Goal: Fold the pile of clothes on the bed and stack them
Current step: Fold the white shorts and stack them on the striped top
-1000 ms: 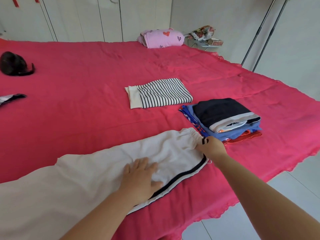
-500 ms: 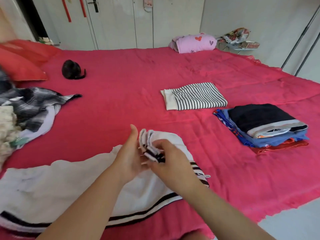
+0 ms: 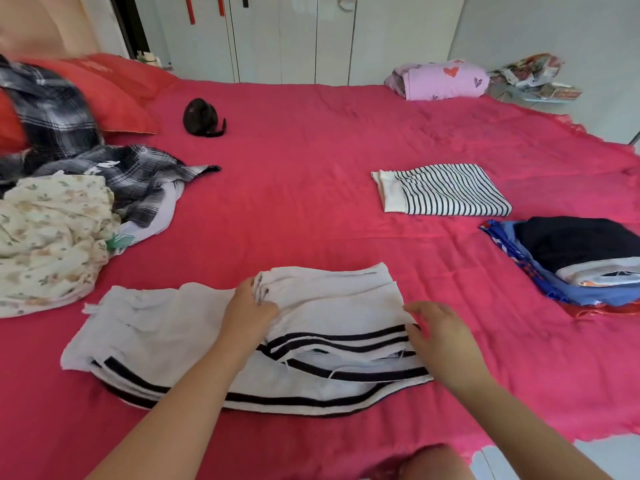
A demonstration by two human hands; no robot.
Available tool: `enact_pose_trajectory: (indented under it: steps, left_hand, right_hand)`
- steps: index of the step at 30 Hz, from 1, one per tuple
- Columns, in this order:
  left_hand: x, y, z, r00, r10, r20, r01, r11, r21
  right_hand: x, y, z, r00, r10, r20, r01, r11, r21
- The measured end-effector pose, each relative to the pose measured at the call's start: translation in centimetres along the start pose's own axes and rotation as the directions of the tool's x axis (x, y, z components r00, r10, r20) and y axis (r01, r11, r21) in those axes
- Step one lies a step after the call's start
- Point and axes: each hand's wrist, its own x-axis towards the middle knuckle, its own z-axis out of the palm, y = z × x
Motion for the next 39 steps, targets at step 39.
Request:
enact_pose_trajectory:
  steps: [39]
  left_hand:
    - [5.9,6.3,15.2,0.770,0.452,0.450,-0.637,0.507,0.581]
  right_hand:
    - [-5.0,4.2,-0.9,0.990,-0.106,-0.091,0.112,0.991,0.073]
